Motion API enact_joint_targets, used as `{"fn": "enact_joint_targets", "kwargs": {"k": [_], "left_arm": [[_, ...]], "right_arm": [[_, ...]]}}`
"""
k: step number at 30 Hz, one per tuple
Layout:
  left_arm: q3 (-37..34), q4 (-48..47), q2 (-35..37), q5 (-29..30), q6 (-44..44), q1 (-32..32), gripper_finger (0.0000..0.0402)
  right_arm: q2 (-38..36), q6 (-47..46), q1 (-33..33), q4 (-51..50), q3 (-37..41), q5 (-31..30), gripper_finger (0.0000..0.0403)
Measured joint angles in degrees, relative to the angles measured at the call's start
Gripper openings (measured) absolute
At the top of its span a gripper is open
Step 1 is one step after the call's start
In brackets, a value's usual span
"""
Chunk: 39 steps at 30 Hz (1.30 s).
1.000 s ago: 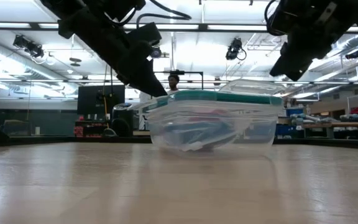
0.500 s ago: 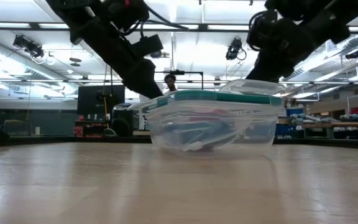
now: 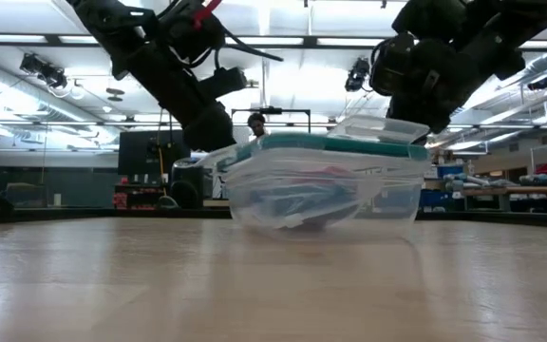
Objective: Roll bandage
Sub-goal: Close the transparent container
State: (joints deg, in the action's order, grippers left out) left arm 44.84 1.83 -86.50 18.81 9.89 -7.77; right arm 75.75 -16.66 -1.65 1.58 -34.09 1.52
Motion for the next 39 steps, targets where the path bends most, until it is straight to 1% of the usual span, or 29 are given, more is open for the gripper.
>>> {"fn": "enact_joint_targets", "kwargs": {"k": [7, 14, 21, 25, 27, 29, 32, 35, 39], "left_arm": [[-0.11, 1.24, -0.10, -0.84, 3.30, -0.02, 0.0135], [0.20, 3.36, -3.75, -0.77, 3.29, -0.04, 0.0135], [0.10, 4.88, -4.75, -1.66, 0.34, 0.76, 0.0135], [0.09, 4.67, -4.79, -3.77, -1.72, 1.60, 0.0135], [0.04, 4.70, -4.79, -3.77, -2.94, 2.21, 0.0135], [-0.07, 4.86, -3.98, -3.72, -2.99, 2.85, 0.0135], [-0.07, 3.95, -2.01, -1.81, -2.53, 3.56, 0.0135], [-0.31, 2.83, 0.68, -1.75, -2.31, 3.56, 0.0135], [-0.18, 4.20, 3.56, -1.21, -2.44, 3.56, 0.0135]], "right_arm": [[-1.90, -2.47, -1.38, -3.85, 0.17, 1.35, 0.0001], [-1.95, -4.46, -1.71, -5.06, 0.17, 1.83, 0.0001], [-1.90, -4.92, -1.79, -5.50, 0.17, 3.05, 0.0002], [-1.90, -4.92, -1.84, -5.98, 0.22, 3.76, 0.0001], [-1.95, -4.92, -1.84, -6.43, 0.22, 3.87, 0.0002], [-1.98, -4.92, -1.86, -6.40, 0.22, 3.87, 0.0001], [-1.99, -4.90, -1.84, -6.30, 0.22, 3.68, 0.0001], [-1.99, -4.90, -1.75, -6.18, 0.22, 2.96, 0.0001], [-2.46, -4.66, -1.77, -6.26, 0.27, 1.92, 0.0001]]}}
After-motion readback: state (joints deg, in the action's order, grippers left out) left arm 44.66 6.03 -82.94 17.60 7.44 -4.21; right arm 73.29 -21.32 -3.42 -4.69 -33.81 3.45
